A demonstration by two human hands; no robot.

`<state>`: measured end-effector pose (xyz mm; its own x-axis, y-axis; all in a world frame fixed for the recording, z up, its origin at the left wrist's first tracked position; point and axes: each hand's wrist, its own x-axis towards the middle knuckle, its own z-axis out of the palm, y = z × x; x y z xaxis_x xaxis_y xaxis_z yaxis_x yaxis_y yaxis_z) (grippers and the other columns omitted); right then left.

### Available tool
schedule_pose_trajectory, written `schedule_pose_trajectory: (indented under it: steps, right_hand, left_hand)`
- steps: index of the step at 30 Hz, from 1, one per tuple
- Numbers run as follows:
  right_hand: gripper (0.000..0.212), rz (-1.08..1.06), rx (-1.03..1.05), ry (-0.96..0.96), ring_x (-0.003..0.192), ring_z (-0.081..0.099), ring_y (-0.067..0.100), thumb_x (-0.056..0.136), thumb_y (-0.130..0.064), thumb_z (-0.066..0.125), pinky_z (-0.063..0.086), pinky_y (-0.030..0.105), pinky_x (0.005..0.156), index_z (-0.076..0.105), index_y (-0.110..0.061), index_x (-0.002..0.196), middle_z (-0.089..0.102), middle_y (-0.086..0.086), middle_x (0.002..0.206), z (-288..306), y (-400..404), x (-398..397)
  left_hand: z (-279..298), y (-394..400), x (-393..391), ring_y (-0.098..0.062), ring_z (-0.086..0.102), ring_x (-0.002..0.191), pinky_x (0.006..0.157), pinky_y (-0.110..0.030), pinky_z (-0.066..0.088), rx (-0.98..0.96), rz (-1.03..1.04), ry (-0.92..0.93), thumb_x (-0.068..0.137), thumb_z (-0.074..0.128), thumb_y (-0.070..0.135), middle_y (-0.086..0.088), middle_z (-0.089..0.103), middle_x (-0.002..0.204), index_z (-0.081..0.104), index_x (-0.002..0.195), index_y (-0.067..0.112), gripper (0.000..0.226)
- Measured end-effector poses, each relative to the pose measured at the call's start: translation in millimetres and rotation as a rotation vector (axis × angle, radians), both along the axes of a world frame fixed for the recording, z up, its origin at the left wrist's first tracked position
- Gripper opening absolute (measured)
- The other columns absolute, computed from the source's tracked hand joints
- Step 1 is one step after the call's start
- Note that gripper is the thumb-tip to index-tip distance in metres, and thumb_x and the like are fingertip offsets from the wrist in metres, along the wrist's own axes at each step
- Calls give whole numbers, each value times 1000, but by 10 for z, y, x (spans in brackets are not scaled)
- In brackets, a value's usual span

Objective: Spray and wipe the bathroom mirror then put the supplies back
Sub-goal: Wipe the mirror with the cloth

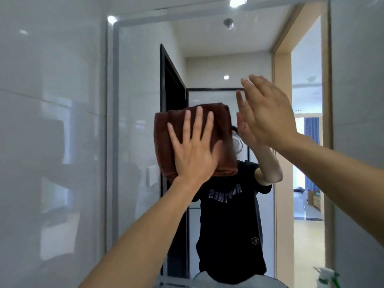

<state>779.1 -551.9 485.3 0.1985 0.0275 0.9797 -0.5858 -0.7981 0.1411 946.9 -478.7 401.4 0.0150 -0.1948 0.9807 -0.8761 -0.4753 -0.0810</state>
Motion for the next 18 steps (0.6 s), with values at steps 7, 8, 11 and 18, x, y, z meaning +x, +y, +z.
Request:
schedule_pose_trajectory:
  steps: [7,8,11,18]
  right_hand:
    - [50,-3,-14,-11,146,34,25,101,-25,42,28,43,119,42,-15,150,42,7,156,-312,-22,137]
    - [50,-13,-18,11,146,34,26,100,-25,43,28,43,119,42,-15,150,41,7,156,-342,-9,140]
    - [51,-8,0,85,149,30,26,101,-26,41,22,42,122,40,-15,151,38,8,158,-418,77,136]
    - [52,7,8,136,150,26,24,103,-27,38,19,40,123,37,-17,154,36,7,160,-526,134,114]
  left_hand:
    - [-232,277,572,-22,10,156,118,-66,10,97,13,-160,97,38,57,2,14,168,22,159,30,70]
    - [-213,407,776,-23,10,156,119,-66,10,64,34,-117,98,36,55,2,14,168,21,160,29,69]
    - [-278,849,1439,-25,12,155,120,-63,12,-21,60,18,97,34,47,-1,14,168,21,160,23,68]
    - [-449,671,1136,-29,9,155,120,-65,9,-160,45,265,98,33,38,-7,11,169,16,160,19,67]
